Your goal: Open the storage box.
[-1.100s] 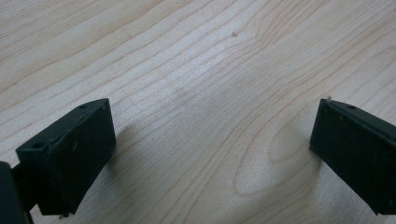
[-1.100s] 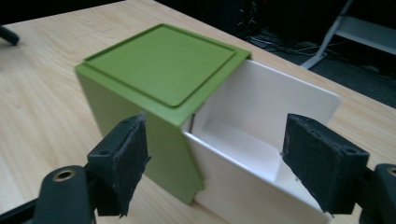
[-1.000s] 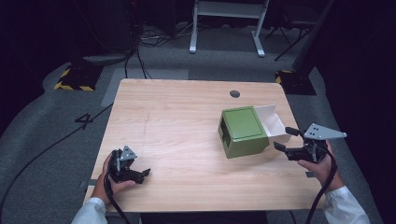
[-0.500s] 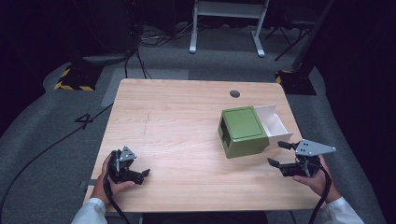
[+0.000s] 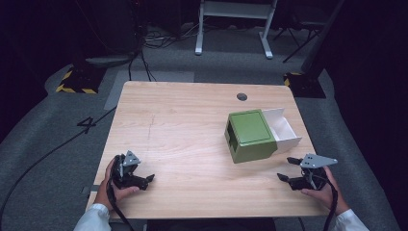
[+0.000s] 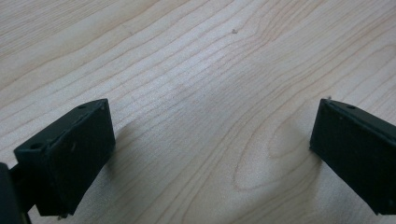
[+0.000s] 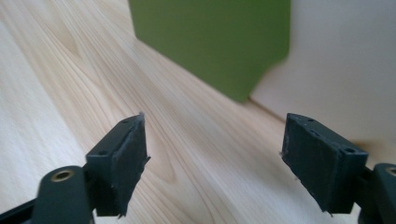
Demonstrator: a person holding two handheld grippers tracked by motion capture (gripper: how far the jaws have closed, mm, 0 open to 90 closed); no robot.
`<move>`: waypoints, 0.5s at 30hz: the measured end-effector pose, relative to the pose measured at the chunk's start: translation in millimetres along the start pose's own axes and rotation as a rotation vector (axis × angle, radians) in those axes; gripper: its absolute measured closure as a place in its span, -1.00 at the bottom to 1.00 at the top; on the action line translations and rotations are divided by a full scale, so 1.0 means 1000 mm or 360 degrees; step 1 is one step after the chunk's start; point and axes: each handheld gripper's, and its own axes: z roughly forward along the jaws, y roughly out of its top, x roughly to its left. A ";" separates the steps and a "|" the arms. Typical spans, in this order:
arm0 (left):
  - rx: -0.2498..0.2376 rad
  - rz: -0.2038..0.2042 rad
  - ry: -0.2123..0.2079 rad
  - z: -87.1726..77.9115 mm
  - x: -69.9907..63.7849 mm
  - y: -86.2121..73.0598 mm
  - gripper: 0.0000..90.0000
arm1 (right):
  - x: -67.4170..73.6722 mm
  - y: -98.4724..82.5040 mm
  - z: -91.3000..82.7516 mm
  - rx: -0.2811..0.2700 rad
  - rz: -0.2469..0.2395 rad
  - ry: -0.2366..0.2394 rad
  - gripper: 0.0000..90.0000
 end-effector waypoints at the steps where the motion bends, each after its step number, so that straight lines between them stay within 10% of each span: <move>1: -0.0001 -0.0004 0.0000 0.000 0.000 0.000 -1.00 | -0.002 -0.004 0.002 0.0012 0.0018 0.0003 -0.49; 15: -0.0002 -0.0001 -0.0005 0.000 0.000 0.000 -1.00 | -0.012 -0.035 0.012 0.0062 0.0179 -0.0003 -0.58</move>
